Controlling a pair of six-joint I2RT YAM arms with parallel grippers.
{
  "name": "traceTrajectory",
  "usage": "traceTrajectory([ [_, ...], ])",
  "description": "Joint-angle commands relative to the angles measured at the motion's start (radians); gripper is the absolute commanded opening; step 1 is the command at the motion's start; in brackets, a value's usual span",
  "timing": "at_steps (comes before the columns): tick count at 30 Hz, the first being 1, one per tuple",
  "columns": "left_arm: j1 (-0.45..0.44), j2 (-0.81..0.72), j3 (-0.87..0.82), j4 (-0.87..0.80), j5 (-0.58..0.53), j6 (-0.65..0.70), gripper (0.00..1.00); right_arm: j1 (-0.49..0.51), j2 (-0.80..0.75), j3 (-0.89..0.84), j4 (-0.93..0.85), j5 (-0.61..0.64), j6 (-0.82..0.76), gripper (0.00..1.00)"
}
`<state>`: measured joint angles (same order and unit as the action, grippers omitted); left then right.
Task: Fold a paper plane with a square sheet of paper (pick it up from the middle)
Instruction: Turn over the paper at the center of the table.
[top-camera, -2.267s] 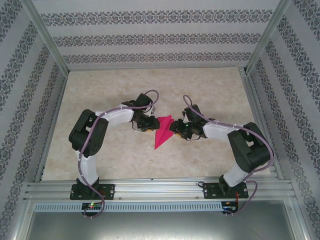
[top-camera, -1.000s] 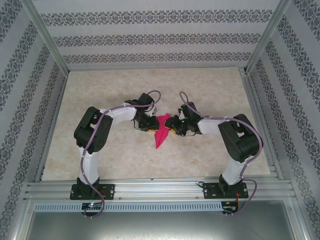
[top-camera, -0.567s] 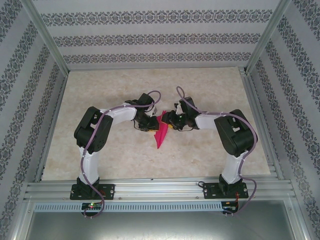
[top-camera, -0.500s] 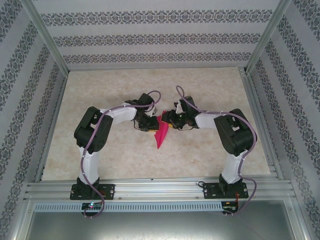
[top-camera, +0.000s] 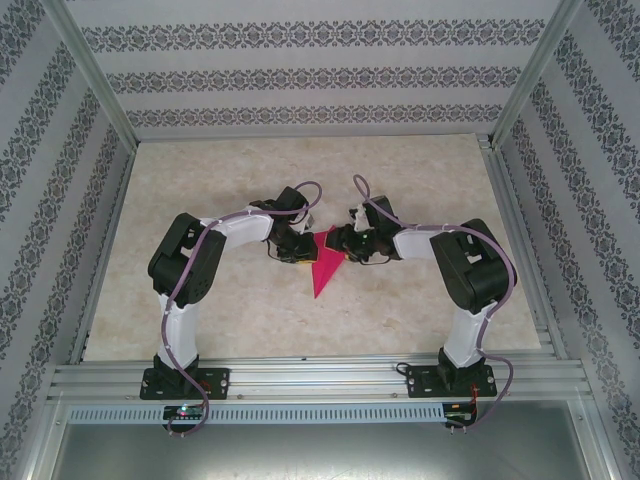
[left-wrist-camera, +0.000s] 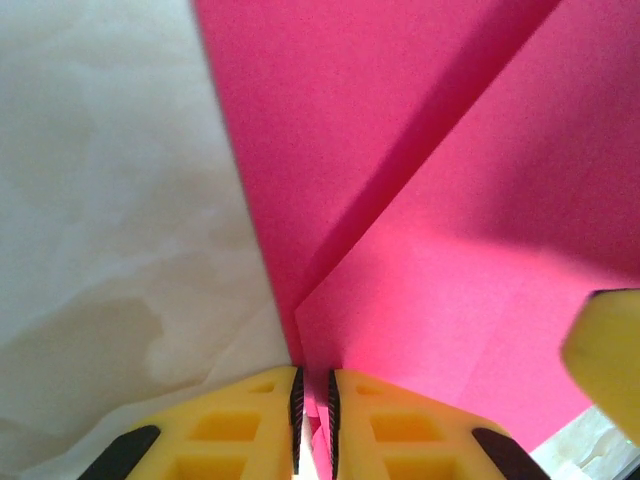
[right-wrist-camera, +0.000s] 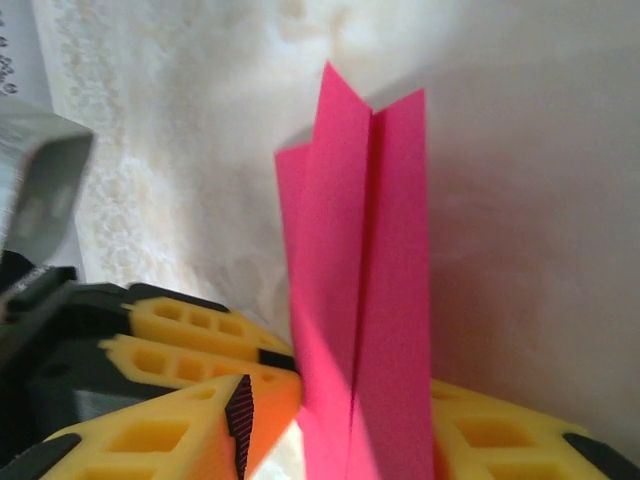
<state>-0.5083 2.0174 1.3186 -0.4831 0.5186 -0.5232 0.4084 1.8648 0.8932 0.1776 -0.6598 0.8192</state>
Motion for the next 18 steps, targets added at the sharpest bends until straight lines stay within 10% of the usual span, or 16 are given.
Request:
traceTrajectory([
  [1,-0.001,-0.001,-0.017,-0.016,-0.007,-0.003,0.19,0.015,-0.010,-0.022,0.048,-0.007,0.027,0.41],
  [18,-0.001,-0.195,-0.111,0.069,-0.085,-0.057,0.21,0.027,-0.047,0.099,-0.106,0.032,-0.059,0.06],
])
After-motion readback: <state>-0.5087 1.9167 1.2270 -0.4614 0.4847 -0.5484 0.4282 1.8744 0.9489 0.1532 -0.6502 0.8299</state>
